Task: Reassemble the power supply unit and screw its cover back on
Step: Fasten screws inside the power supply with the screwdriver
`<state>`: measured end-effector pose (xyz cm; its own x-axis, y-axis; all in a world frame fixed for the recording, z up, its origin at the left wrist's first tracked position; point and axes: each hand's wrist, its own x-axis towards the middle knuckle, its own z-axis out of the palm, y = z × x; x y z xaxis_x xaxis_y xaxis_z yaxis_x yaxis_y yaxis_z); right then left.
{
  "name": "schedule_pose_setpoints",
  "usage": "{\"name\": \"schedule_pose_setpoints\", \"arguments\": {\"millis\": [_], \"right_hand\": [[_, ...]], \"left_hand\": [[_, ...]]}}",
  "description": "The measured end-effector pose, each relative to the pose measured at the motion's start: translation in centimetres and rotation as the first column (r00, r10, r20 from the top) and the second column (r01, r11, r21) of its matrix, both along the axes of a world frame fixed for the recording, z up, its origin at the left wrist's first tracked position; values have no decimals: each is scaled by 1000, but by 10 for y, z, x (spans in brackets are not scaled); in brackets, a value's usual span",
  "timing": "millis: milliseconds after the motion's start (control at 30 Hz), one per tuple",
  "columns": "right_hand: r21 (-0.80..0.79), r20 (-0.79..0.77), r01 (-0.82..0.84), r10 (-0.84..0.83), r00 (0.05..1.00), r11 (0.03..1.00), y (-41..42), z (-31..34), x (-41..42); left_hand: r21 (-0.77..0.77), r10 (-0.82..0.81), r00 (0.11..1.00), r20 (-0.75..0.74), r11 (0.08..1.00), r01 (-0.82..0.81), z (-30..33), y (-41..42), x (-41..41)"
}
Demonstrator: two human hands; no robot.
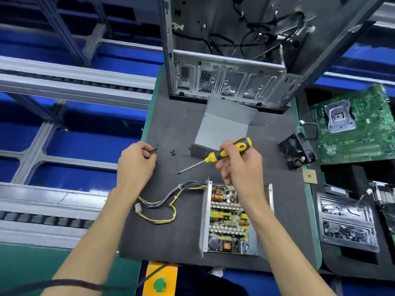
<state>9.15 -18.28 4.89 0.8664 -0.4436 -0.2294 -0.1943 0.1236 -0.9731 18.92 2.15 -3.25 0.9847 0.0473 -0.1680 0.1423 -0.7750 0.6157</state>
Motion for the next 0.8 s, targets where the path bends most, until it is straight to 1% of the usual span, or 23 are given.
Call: {"name": "schedule_pose_setpoints", "arguments": {"millis": [200,433,600,800], "right_hand": [[-6,2,10,-10,1000,1000,-1,-6,10],[-3,2,16,-16,1000,1000,-4,-8,18],[-7,2,18,-18,1000,1000,-8,-7,18],[1,15,40,-40,999,999,-14,-7,16]], "left_hand": [[66,-35,997,71,997,31,-2,-3,9],[122,10,1000,26,992,-13,-1,-14,19],[74,28,1000,15,997,-29,-2,-14,21],[47,-10,1000,24,999,9,-1,-13,19]]}}
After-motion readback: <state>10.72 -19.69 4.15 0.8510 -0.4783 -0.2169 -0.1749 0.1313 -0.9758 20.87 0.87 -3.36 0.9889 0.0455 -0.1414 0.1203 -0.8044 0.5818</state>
